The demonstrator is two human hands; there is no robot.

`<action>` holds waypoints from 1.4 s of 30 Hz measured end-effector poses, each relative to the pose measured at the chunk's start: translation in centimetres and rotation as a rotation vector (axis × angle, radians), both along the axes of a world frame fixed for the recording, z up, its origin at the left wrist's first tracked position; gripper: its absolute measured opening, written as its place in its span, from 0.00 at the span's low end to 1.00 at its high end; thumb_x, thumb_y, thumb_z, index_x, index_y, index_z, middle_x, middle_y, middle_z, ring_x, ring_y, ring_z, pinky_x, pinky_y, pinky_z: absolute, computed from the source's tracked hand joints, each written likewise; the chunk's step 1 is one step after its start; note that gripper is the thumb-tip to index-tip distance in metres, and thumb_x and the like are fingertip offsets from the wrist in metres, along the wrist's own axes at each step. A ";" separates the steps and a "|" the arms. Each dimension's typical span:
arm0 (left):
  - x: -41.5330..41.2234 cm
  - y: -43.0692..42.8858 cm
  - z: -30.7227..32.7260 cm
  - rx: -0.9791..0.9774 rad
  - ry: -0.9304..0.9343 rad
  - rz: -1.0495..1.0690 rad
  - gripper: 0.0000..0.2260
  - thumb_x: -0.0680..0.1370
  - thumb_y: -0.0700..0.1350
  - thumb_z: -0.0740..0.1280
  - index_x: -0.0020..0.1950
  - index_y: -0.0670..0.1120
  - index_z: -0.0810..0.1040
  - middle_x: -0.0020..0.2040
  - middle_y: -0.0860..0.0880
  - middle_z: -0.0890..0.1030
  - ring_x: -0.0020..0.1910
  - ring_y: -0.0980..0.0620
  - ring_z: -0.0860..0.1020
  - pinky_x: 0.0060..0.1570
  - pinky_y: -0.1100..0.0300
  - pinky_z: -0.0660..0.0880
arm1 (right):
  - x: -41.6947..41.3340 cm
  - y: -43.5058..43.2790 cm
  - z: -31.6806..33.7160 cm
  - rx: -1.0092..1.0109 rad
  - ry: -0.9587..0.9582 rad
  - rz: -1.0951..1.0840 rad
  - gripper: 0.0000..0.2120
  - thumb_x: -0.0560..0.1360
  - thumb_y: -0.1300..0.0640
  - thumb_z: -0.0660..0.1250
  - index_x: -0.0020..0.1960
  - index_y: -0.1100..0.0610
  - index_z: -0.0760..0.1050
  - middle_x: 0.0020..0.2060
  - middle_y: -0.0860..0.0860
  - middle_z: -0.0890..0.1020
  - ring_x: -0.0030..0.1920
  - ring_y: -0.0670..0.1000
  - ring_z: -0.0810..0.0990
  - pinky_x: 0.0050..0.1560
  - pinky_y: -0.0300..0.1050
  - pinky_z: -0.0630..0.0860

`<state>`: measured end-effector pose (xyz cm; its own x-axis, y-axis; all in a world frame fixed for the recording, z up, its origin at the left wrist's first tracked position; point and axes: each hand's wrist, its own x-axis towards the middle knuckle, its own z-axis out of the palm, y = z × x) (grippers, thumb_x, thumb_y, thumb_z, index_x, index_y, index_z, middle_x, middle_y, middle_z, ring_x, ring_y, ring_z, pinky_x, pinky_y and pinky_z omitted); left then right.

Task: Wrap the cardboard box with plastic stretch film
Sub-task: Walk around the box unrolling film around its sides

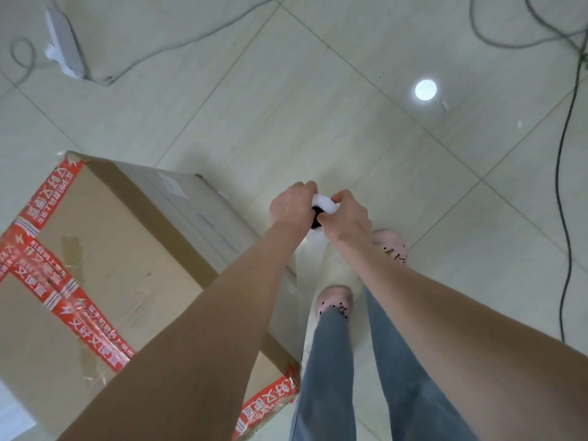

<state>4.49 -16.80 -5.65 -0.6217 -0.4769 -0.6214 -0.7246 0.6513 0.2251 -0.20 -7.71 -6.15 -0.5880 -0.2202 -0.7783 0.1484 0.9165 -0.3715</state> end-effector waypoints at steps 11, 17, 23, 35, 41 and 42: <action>-1.3 -2.1 -0.4 0.049 0.029 0.653 0.09 0.71 0.46 0.65 0.46 0.43 0.71 0.42 0.46 0.77 0.41 0.45 0.75 0.34 0.57 0.69 | -4.8 -5.0 0.5 -0.065 0.212 0.362 0.14 0.72 0.60 0.60 0.55 0.49 0.73 0.51 0.50 0.75 0.41 0.53 0.73 0.39 0.43 0.64; 0.2 -4.6 -0.2 0.088 -0.054 0.898 0.15 0.73 0.52 0.65 0.48 0.40 0.75 0.44 0.46 0.81 0.41 0.46 0.77 0.34 0.60 0.68 | -3.8 -7.6 -0.3 -0.075 -0.063 0.187 0.19 0.73 0.53 0.65 0.62 0.55 0.67 0.52 0.53 0.77 0.46 0.56 0.77 0.41 0.43 0.68; -1.6 -6.0 -0.2 0.004 -0.020 0.425 0.19 0.74 0.40 0.64 0.64 0.48 0.70 0.56 0.46 0.76 0.53 0.45 0.76 0.44 0.55 0.72 | -3.6 -8.0 -0.9 -0.111 -0.090 0.156 0.14 0.71 0.58 0.65 0.57 0.55 0.69 0.43 0.51 0.76 0.40 0.54 0.76 0.35 0.41 0.68; -1.9 -9.4 -0.6 -0.038 0.001 0.602 0.09 0.72 0.39 0.62 0.51 0.43 0.76 0.45 0.46 0.78 0.42 0.45 0.75 0.36 0.59 0.68 | -4.9 -11.6 -0.4 -0.165 0.012 0.318 0.13 0.71 0.59 0.64 0.55 0.51 0.74 0.43 0.49 0.78 0.45 0.54 0.78 0.42 0.44 0.74; 0.1 -10.9 -0.9 -0.024 0.044 0.995 0.08 0.73 0.44 0.67 0.51 0.44 0.77 0.41 0.50 0.75 0.42 0.48 0.74 0.38 0.61 0.67 | -3.9 -14.1 -0.7 -0.167 -0.045 0.340 0.15 0.72 0.56 0.64 0.58 0.55 0.71 0.46 0.50 0.76 0.46 0.55 0.77 0.43 0.44 0.71; 0.3 -11.0 -0.9 0.008 0.038 1.003 0.10 0.73 0.44 0.67 0.53 0.44 0.77 0.43 0.49 0.76 0.44 0.48 0.75 0.40 0.61 0.68 | -3.6 -14.2 -0.8 -0.158 -0.079 0.324 0.14 0.72 0.56 0.64 0.58 0.55 0.70 0.45 0.51 0.76 0.46 0.55 0.77 0.43 0.45 0.72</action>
